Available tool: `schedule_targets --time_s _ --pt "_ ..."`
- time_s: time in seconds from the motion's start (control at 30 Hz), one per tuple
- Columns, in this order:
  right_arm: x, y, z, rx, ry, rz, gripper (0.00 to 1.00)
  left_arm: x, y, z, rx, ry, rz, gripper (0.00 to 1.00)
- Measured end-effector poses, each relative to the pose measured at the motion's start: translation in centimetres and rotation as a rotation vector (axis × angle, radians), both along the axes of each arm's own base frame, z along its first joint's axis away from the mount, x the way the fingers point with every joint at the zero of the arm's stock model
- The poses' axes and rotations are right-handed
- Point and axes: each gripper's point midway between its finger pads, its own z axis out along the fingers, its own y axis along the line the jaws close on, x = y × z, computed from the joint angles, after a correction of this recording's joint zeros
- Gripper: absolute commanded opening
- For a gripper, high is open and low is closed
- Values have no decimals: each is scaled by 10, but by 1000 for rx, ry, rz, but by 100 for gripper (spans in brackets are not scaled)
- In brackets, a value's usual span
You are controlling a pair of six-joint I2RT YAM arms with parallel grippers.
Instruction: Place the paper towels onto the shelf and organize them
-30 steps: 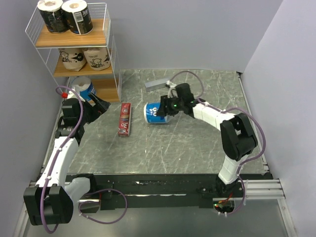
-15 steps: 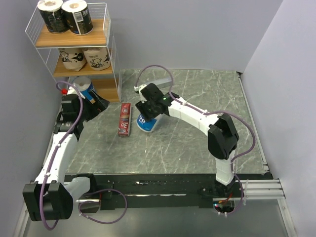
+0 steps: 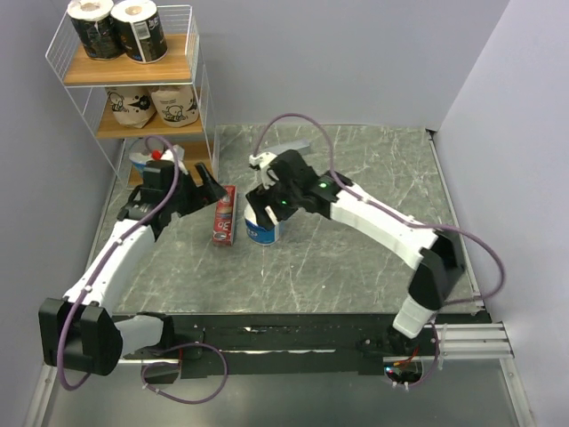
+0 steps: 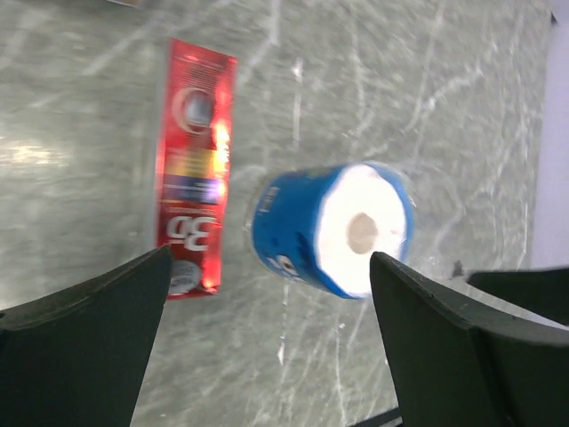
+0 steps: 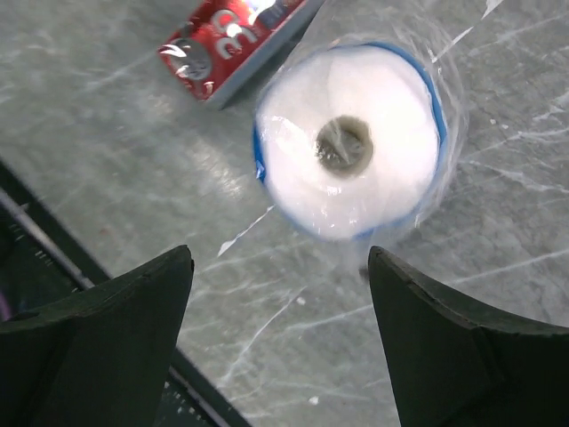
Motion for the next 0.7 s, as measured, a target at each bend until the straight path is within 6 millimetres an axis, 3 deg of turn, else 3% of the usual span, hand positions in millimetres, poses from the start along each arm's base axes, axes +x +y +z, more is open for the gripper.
schedule_targets --time_s 0.13,0.23,0.43,0.7 --pt "-20 -13 32 86 -37 9 88 -1 -25 0 1 6 -55 96" --pt "-34 -28 46 130 -62 4 88 0 -42 -13 11 45 -80 96" --pt "-41 -59 44 156 -86 -52 88 0 -70 -48 45 140 -123 95" --pt "-34 -99 39 176 -112 -147 88 6 -98 -65 67 182 -154 89"
